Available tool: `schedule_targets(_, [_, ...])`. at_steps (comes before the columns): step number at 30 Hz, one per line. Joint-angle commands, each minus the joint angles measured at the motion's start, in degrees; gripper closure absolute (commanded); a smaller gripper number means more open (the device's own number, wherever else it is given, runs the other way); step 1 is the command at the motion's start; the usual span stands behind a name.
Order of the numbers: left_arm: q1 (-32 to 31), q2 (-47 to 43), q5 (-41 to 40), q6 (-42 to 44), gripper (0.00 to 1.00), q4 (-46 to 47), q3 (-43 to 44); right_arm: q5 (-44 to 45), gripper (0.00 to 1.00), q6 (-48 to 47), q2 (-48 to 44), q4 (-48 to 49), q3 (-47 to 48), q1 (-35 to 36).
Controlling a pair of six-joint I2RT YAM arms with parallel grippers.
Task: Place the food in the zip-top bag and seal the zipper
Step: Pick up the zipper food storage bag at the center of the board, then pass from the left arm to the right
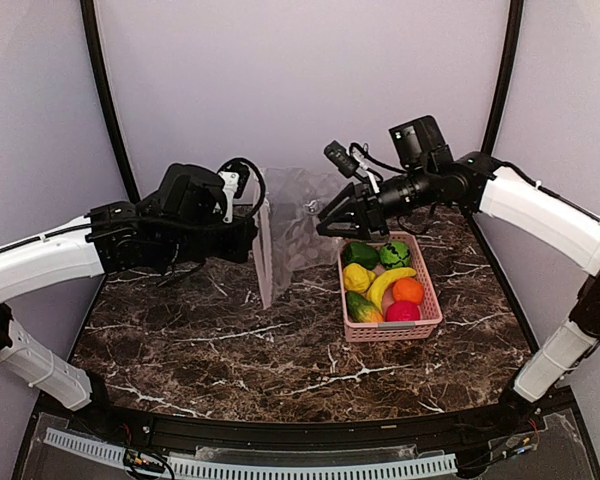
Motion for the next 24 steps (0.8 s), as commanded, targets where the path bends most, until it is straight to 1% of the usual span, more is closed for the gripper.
schedule_targets(1, [0.08, -1.96, 5.55, -10.55, 0.99, 12.15, -5.96, -2.13, 0.49, 4.04, 5.28, 0.59, 4.37, 2.65])
schedule_targets(3, [0.09, -3.32, 6.42, -11.03, 0.99, 16.87, -8.98, -2.83, 0.45, 4.74, 7.75, 0.5, 6.04, 3.68])
schedule_targets(7, [0.12, -3.96, 7.94, -11.99, 0.99, 19.93, -11.37, -3.98, 0.37, 7.65, 12.71, 0.34, 11.74, 5.15])
schedule_targets(8, [0.14, -4.19, 8.51, -11.91, 0.99, 22.22, -12.41, -3.47, 0.36, 8.2, 13.87, 0.36, 13.19, 5.56])
schedule_targets(10, [0.08, -4.53, 10.15, -10.39, 0.99, 26.86, -14.07, -0.42, 0.32, 9.13, 16.46, 0.03, 15.92, 6.56])
schedule_targets(12, [0.13, -4.55, 11.8, -8.32, 0.99, 29.92, -14.59, 3.83, 0.32, 9.91, 18.69, -1.3, 19.04, 6.98])
schedule_targets(14, [0.11, -4.46, 12.82, -6.42, 0.99, 31.41, -14.3, 8.28, 0.33, 10.43, 20.55, -2.86, 21.82, 6.99])
schedule_targets(16, [0.08, -4.54, 12.28, -5.31, 0.99, 31.92, -13.97, 14.14, 0.37, 10.5, 21.31, -3.79, 23.41, 7.02])
schedule_targets(19, [0.11, -4.59, 11.55, -4.58, 0.99, 31.7, -13.41, 22.67, 0.42, 11.12, 20.32, -3.17, 22.07, 7.01])
schedule_targets(24, [0.13, -4.27, 10.94, -5.4, 0.99, 31.19, -14.09, 29.06, 0.49, 11.67, 18.65, -2.05, 19.65, 6.97])
